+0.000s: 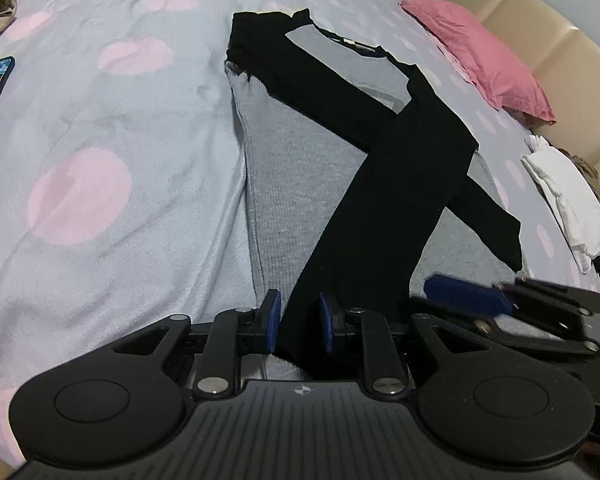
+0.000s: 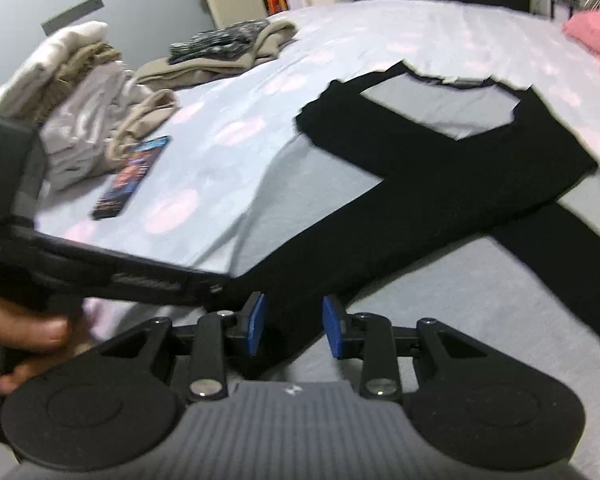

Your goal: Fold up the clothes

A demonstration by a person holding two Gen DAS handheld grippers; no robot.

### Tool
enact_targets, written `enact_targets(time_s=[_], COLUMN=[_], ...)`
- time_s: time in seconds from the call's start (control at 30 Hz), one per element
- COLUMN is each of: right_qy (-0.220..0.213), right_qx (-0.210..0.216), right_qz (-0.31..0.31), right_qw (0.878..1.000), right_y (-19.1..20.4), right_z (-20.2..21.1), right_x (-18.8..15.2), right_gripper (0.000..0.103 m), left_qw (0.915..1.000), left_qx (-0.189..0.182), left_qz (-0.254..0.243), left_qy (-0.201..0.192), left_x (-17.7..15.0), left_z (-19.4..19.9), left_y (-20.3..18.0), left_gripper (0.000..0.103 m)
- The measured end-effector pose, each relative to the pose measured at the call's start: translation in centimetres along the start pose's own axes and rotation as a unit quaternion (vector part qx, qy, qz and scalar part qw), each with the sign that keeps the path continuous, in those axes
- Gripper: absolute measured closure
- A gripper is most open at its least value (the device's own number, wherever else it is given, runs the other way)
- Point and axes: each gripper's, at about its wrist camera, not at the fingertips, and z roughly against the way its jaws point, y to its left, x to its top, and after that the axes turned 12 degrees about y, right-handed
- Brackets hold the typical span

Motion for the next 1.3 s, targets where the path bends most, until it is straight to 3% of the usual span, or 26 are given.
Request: enact_targets(time_s=[0.13,0.23,0.33,0.4,0.5,0.63,0.83,1.03,1.2,1.3], right_qy=[0.006,0.050,0.110,0.144,0.143,0.125,0.073,0.000,-0.049,-0.070], right_qx=[-0.030,-0.044,-0.007,0.021,0.010,-0.002,-0.017,-0.041,-0.036,-0.042], right_qz=[0.025,0.070,0.083,0.085,0.087,0.105,0.144,0.173,0.191,0.201], right_qw=[0.999,0.995,0.990,0.986,0.986,0.987,0.987,0.984,0.980,0.976], right_y=[0.4,1.6,1.6,1.5,1.2,1.3,1.7,2.6,4.5,5.2], right_z=[-2.2,-3.3,-1.9,-0.6,1.6,4.8,10.5,15.5,18.7,20.4], right_x=[0.1,-0.4,0.1,0.3,-0.6,-1.1,0.5,2.3,3.2,3.3], right_gripper=[0.068,0.068,0.071,0.091,0.087,0.083,0.071,0.068,0.065,0.064], left_qw=[0.9999,0.9999,0.9998,0.9998,0.9998,0.9988,0.9969,0.9874,0.9821,0.9807], left_qx=[-0.004,-0.003,-0.002,0.003,0.014,0.042,0.053,0.109,0.130,0.134], left_qz=[0.007,0.008,0.014,0.015,0.009,-0.023,-0.044,-0.090,-0.097,-0.092], left_qy=[0.006,0.011,0.014,0.015,0.013,-0.002,-0.039,-0.072,-0.095,-0.109], left_x=[-0.1,0.0,0.3,0.4,0.3,-0.2,0.2,0.0,0.5,1.2], left_z=[0.0,-0.1,-0.2,-0.1,0.2,2.1,7.1,12.1,16.1,18.1], left_y=[0.4,0.5,0.4,0.3,-0.3,-1.8,-4.1,-7.0,-9.2,-11.1], left_gripper=[0.084,0.084,0.084,0.084,0.084,0.084,0.084,0.073,0.072,0.063])
